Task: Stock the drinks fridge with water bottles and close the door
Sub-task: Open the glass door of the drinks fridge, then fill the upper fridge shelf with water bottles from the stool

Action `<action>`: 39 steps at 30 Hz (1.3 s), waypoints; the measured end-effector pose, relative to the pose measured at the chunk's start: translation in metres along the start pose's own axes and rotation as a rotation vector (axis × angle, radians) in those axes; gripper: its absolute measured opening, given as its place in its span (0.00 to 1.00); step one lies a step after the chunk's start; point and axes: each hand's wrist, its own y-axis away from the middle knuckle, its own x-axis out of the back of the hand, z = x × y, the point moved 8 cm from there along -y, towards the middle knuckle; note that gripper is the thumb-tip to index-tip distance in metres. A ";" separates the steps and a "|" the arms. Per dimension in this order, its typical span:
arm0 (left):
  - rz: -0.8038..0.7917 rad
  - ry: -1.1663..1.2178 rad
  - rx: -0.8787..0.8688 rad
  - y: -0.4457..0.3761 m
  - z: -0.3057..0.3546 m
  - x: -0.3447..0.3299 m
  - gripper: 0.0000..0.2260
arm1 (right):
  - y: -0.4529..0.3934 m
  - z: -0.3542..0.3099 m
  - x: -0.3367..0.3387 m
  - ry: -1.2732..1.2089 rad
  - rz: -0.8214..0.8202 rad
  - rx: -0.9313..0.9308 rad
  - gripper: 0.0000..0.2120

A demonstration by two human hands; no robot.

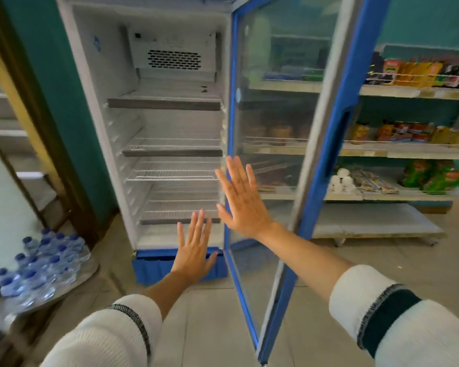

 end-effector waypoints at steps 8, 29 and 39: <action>-0.143 -0.020 0.440 0.071 -0.203 -0.010 0.46 | -0.054 -0.060 -0.172 -0.255 -0.366 -0.082 0.39; -0.187 0.178 1.115 0.203 -0.453 -0.055 0.40 | -0.126 -0.215 -0.478 -0.573 -1.030 -0.213 0.40; -0.175 0.370 1.452 0.160 -0.540 -0.141 0.38 | -0.187 -0.233 -0.639 -0.641 -1.354 -0.142 0.39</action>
